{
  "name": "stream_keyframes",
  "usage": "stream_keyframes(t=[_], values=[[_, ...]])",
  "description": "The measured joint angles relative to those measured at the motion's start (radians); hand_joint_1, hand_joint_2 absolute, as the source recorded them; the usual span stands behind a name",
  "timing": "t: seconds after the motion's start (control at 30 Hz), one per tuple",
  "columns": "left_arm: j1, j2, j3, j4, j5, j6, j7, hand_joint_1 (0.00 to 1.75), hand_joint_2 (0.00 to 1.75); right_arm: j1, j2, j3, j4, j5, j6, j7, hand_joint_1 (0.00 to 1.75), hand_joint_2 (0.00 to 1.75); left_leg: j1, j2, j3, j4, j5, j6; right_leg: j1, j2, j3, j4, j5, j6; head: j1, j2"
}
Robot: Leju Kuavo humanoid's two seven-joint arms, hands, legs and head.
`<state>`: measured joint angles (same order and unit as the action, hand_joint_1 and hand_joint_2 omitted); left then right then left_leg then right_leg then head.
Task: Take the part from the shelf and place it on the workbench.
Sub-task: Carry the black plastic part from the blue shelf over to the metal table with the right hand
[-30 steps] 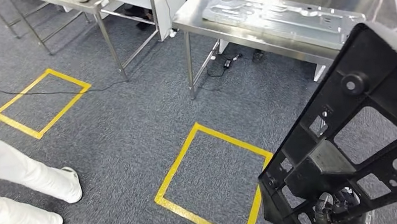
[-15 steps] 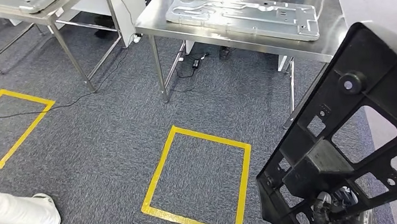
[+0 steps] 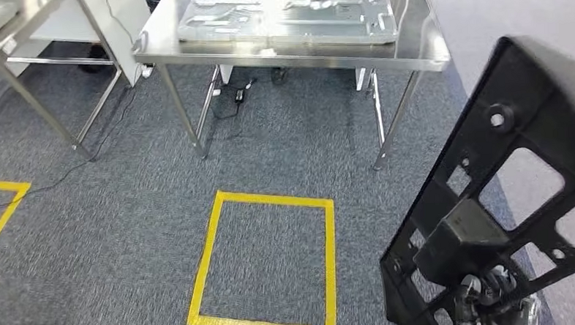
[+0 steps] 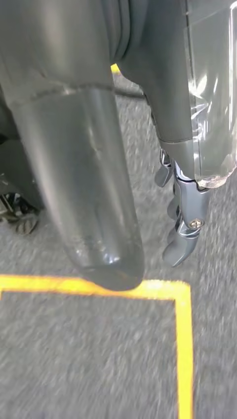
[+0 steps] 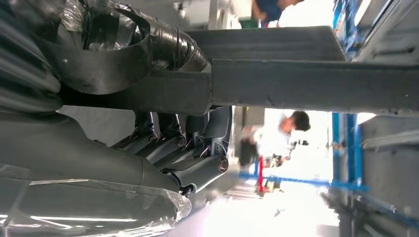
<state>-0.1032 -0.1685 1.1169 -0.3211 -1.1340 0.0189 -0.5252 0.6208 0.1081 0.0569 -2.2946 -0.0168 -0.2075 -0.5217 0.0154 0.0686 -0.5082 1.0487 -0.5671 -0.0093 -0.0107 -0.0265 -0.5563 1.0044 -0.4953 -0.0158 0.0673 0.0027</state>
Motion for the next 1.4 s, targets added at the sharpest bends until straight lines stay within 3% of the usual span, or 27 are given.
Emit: stream_keyframes(t=[0.07, 0.1, 0.13, 0.17, 0.23, 0.3, 0.37, 0.43, 0.5, 0.57, 0.63, 0.7, 0.73, 0.83, 0.87, 0.93, 0.97, 1.03, 1.07, 1.13, 1.17, 1.2, 1.23, 1.27, 1.33, 1.37, 1.4], values=[[0.007, 0.005, 0.000, 0.001, 0.005, -0.008, -0.004, 0.00, 0.00, -0.001, -0.014, 0.018, 0.000, 0.018, -0.033, 0.005, 1.75, 1.75, 0.003, -0.052, -0.076, 0.133, -0.051, -0.005, -0.001, 0.012, 0.010, -0.003, -0.011, -0.016, 0.000, 0.000], [0.012, 0.007, 0.000, 0.002, 0.007, -0.010, -0.004, 0.00, 0.00, -0.003, -0.022, 0.029, 0.000, 0.026, -0.047, 0.007, 1.75, 1.75, 0.003, -0.060, -0.120, 0.203, -0.069, -0.006, 0.001, 0.019, 0.017, -0.003, -0.017, -0.019, 0.000, 0.000], [0.018, 0.009, 0.000, 0.004, 0.009, -0.011, -0.003, 0.00, 0.00, -0.003, -0.030, 0.039, 0.001, 0.033, -0.061, 0.008, 1.75, 1.75, 0.003, -0.062, -0.153, 0.247, -0.068, -0.007, 0.003, 0.027, 0.027, -0.003, -0.023, -0.019, 0.000, 0.000], [0.022, 0.013, -0.001, 0.005, 0.010, -0.013, -0.001, 0.00, 0.00, -0.005, -0.039, 0.051, 0.001, 0.042, -0.077, 0.008, 1.75, 1.75, 0.003, -0.062, -0.169, 0.252, -0.045, -0.007, 0.004, 0.034, 0.040, -0.003, -0.031, -0.017, 0.000, 0.000], [0.026, 0.021, -0.001, 0.009, 0.012, -0.017, 0.003, 0.00, 0.00, -0.013, -0.057, 0.075, 0.002, 0.062, -0.109, 0.008, 1.75, 1.75, 0.003, -0.063, -0.146, 0.147, 0.050, -0.002, 0.005, 0.044, 0.070, -0.003, -0.050, -0.010, 0.000, 0.000], [0.027, 0.030, -0.001, 0.013, 0.013, -0.020, 0.005, 0.00, 0.00, -0.028, -0.074, 0.097, 0.002, 0.078, -0.136, 0.009, 1.75, 1.75, -0.001, -0.066, -0.104, 0.033, 0.101, 0.010, 0.006, 0.052, 0.089, -0.002, -0.070, 0.000, -0.001, 0.000], [0.029, 0.037, -0.003, 0.017, 0.013, -0.021, 0.007, 0.00, 0.00, -0.041, -0.093, 0.118, 0.003, 0.092, -0.162, 0.017, 1.75, 1.75, -0.008, -0.068, -0.083, -0.010, 0.087, 0.025, 0.006, 0.058, 0.100, -0.004, -0.079, 0.014, -0.001, 0.000], [0.031, 0.042, -0.006, 0.020, 0.013, -0.018, 0.012, 0.00, 0.00, -0.050, -0.116, 0.138, 0.003, 0.108, -0.197, 0.032, 1.75, 1.75, -0.007, -0.069, -0.056, -0.035, 0.076, 0.039, 0.005, 0.057, 0.103, 0.016, -0.064, 0.028, -0.001, 0.000], [0.033, 0.045, -0.009, 0.024, 0.013, -0.016, 0.016, 0.00, 0.00, -0.059, -0.140, 0.157, 0.004, 0.122, -0.232, 0.051, 1.75, 1.75, -0.002, -0.069, -0.017, -0.058, 0.066, 0.052, 0.003, 0.046, 0.056, 0.109, -0.034, 0.039, -0.001, 0.000], [0.035, 0.048, -0.012, 0.027, 0.012, -0.015, 0.019, 0.00, 0.00, -0.067, -0.162, 0.173, 0.006, 0.133, -0.259, 0.076, 1.75, 1.75, 0.000, -0.069, 0.022, -0.079, 0.051, 0.057, -0.002, 0.036, -0.042, 0.234, -0.046, 0.048, -0.001, 0.000], [0.039, 0.050, -0.014, 0.030, 0.012, -0.014, 0.021, 0.00, 0.00, -0.069, -0.180, 0.186, 0.012, 0.136, -0.282, 0.114, 1.75, 1.75, 0.002, -0.071, 0.069, -0.099, 0.028, 0.056, -0.006, 0.034, -0.128, 0.296, -0.123, 0.056, -0.001, 0.000], [0.044, 0.051, -0.017, 0.035, 0.010, -0.013, 0.023, 0.00, 0.00, -0.069, -0.194, 0.195, 0.020, 0.134, -0.307, 0.158, 1.75, 1.75, 0.007, -0.073, 0.124, -0.118, -0.001, 0.052, -0.010, 0.030, -0.169, 0.263, -0.187, 0.060, -0.001, 0.000], [0.046, 0.051, -0.018, 0.037, 0.007, -0.013, 0.024, 0.00, 0.00, -0.069, -0.199, 0.197, 0.026, 0.135, -0.322, 0.182, 1.75, 1.75, 0.010, -0.073, 0.152, -0.125, -0.018, 0.048, -0.012, 0.027, -0.176, 0.215, -0.174, 0.061, -0.001, 0.000], [0.047, 0.052, -0.024, 0.043, -0.004, -0.014, 0.030, 0.00, 0.00, -0.074, -0.207, 0.198, 0.052, 0.161, -0.369, 0.266, 1.75, 1.75, 0.013, -0.071, 0.230, -0.138, -0.081, 0.029, -0.007, 0.008, -0.170, 0.070, 0.062, 0.053, 0.000, 0.000], [0.045, 0.053, -0.025, 0.044, -0.006, -0.014, 0.032, 0.00, 0.00, -0.077, -0.208, 0.198, 0.061, 0.173, -0.379, 0.289, 1.75, 1.75, 0.012, -0.070, 0.258, -0.144, -0.096, 0.020, -0.003, 0.006, -0.162, 0.058, 0.111, 0.046, 0.000, 0.000], [0.032, 0.054, -0.030, 0.044, -0.008, -0.015, 0.034, 0.00, 0.00, -0.087, -0.209, 0.197, 0.069, 0.186, -0.385, 0.311, 1.75, 1.75, 0.011, -0.068, 0.275, -0.106, -0.079, 0.004, 0.000, 0.015, -0.131, 0.066, 0.089, 0.026, -0.001, 0.000], [0.024, 0.055, -0.032, 0.045, -0.009, -0.015, 0.035, 0.00, 0.00, -0.092, -0.209, 0.197, 0.072, 0.193, -0.388, 0.317, 1.75, 1.75, 0.012, -0.068, 0.257, -0.045, -0.049, 0.000, -0.002, 0.018, -0.109, 0.059, 0.074, 0.016, -0.001, 0.000], [0.012, 0.056, -0.035, 0.046, -0.013, -0.018, 0.037, 0.00, 0.00, -0.106, -0.209, 0.193, 0.078, 0.217, -0.395, 0.338, 1.75, 1.75, 0.014, -0.070, 0.158, 0.124, -0.014, -0.004, -0.003, 0.022, -0.058, 0.037, 0.045, -0.004, -0.001, 0.000], [0.012, 0.057, -0.037, 0.047, -0.015, -0.020, 0.039, 0.00, 0.00, -0.113, -0.209, 0.190, 0.082, 0.232, -0.397, 0.353, 1.75, 1.75, 0.014, -0.070, 0.101, 0.189, -0.033, -0.004, -0.002, 0.025, -0.036, 0.029, 0.030, -0.012, -0.001, 0.000], [0.019, 0.060, -0.042, 0.049, -0.020, -0.024, 0.046, 0.00, 0.00, -0.127, -0.207, 0.179, 0.091, 0.260, -0.389, 0.389, 1.75, 1.75, 0.012, -0.070, 0.004, 0.240, -0.133, -0.005, -0.001, 0.036, 0.001, 0.021, 0.001, -0.016, -0.001, 0.000], [0.024, 0.062, -0.045, 0.050, -0.022, -0.025, 0.050, 0.00, 0.00, -0.135, -0.206, 0.170, 0.096, 0.275, -0.380, 0.407, 1.75, 1.75, 0.012, -0.070, -0.032, 0.234, -0.184, -0.005, -0.001, 0.041, 0.020, 0.020, -0.013, -0.015, -0.001, 0.000], [0.028, 0.064, -0.047, 0.050, -0.024, -0.026, 0.053, 0.00, 0.00, -0.143, -0.204, 0.160, 0.103, 0.291, -0.370, 0.423, 1.75, 1.75, 0.011, -0.070, -0.058, 0.212, -0.214, -0.003, -0.001, 0.044, 0.041, 0.019, -0.028, -0.012, -0.001, 0.000], [0.031, 0.066, -0.049, 0.052, -0.026, -0.027, 0.055, 0.00, 0.00, -0.152, -0.203, 0.147, 0.110, 0.310, -0.361, 0.439, 1.75, 1.75, 0.011, -0.070, -0.075, 0.175, -0.209, 0.000, -0.001, 0.045, 0.063, 0.017, -0.044, -0.009, -0.001, 0.000], [0.034, 0.068, -0.050, 0.054, -0.028, -0.028, 0.056, 0.00, 0.00, -0.161, -0.201, 0.134, 0.117, 0.331, -0.354, 0.452, 1.75, 1.75, 0.011, -0.069, -0.084, 0.130, -0.160, 0.004, -0.001, 0.044, 0.084, 0.016, -0.061, -0.006, -0.001, 0.000], [0.037, 0.072, -0.052, 0.057, -0.032, -0.031, 0.058, 0.00, 0.00, -0.180, -0.200, 0.106, 0.132, 0.372, -0.345, 0.475, 1.75, 1.75, 0.006, -0.067, -0.085, 0.052, -0.013, 0.012, 0.001, 0.048, 0.116, 0.017, -0.095, 0.005, -0.001, 0.000], [0.035, 0.074, -0.055, 0.058, -0.034, -0.032, 0.059, 0.00, 0.00, -0.189, -0.200, 0.092, 0.136, 0.387, -0.341, 0.484, 1.75, 1.75, 0.004, -0.066, -0.083, 0.036, 0.032, 0.017, 0.002, 0.050, 0.125, 0.018, -0.110, 0.012, -0.001, 0.000], [0.030, 0.076, -0.059, 0.058, -0.036, -0.033, 0.059, 0.00, 0.00, -0.198, -0.200, 0.078, 0.139, 0.397, -0.338, 0.490, 1.75, 1.75, 0.002, -0.066, -0.081, 0.029, 0.050, 0.023, 0.003, 0.051, 0.130, 0.027, -0.113, 0.021, -0.001, 0.000]])
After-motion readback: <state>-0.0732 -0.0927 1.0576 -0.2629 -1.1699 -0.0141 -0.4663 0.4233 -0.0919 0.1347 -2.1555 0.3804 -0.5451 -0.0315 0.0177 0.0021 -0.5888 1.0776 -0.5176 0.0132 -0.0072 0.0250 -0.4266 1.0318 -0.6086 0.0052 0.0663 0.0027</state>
